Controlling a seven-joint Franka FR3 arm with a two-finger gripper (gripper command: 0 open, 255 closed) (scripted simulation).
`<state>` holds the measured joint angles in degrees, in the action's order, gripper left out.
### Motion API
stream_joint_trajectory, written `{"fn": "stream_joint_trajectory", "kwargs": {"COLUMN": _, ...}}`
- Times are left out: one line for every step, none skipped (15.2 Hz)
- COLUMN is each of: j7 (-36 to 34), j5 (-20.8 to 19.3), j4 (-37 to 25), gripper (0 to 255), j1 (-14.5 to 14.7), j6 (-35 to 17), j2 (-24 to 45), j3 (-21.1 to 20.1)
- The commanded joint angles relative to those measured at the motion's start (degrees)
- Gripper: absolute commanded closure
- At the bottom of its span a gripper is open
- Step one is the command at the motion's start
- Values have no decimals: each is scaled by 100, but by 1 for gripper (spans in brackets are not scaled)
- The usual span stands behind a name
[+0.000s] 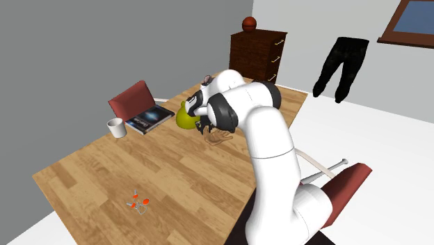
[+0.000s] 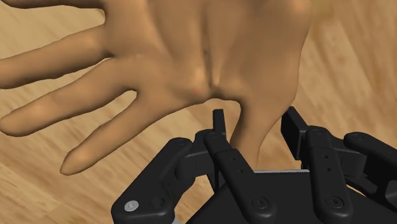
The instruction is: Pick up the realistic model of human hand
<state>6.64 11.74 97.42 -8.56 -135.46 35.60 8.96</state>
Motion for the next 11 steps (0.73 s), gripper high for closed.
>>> {"fn": "stream_joint_trajectory", "kwargs": {"j7": -23, "j5": -21, "j4": 0, "gripper": 255, "j1": 15, "j6": 85, "j2": -88, "j3": 15}}
{"fn": "stream_joint_trajectory", "kwargs": {"j7": -32, "j5": -33, "j4": -7, "gripper": 255, "j1": 21, "j6": 139, "j2": -136, "j3": 23}}
{"fn": "stream_joint_trajectory", "kwargs": {"j7": -42, "j5": -45, "j4": -14, "gripper": 255, "j1": 26, "j6": 192, "j2": -183, "j3": 32}}
{"fn": "stream_joint_trajectory", "kwargs": {"j7": -52, "j5": -57, "j4": -21, "gripper": 255, "j1": 31, "j6": 246, "j2": -230, "j3": 40}}
{"fn": "stream_joint_trajectory", "kwargs": {"j7": -62, "j5": -69, "j4": -30, "gripper": 255, "j1": 36, "j6": 300, "j2": -276, "j3": 48}}
{"fn": "stream_joint_trajectory", "kwargs": {"j7": -72, "j5": -81, "j4": -41, "gripper": 255, "j1": 41, "j6": 355, "j2": -321, "j3": 56}}
{"fn": "stream_joint_trajectory", "kwargs": {"j7": -82, "j5": -93, "j4": -52, "gripper": 255, "j1": 45, "j6": 411, "j2": -365, "j3": 64}}
{"fn": "stream_joint_trajectory", "kwargs": {"j7": -92, "j5": -105, "j4": -65, "gripper": 255, "j1": 50, "j6": 466, "j2": -408, "j3": 71}}
{"fn": "stream_joint_trajectory", "kwargs": {"j7": -102, "j5": -117, "j4": -80, "gripper": 255, "j1": 54, "j6": 523, "j2": -451, "j3": 78}}
{"fn": "stream_joint_trajectory", "kwargs": {"j7": -112, "j5": -129, "j4": -95, "gripper": 255, "j1": 58, "j6": 580, "j2": -493, "j3": 86}}
{"fn": "stream_joint_trajectory", "kwargs": {"j7": -121, "j5": -140, "j4": -112, "gripper": 255, "j1": 62, "j6": 637, "j2": -534, "j3": 92}}
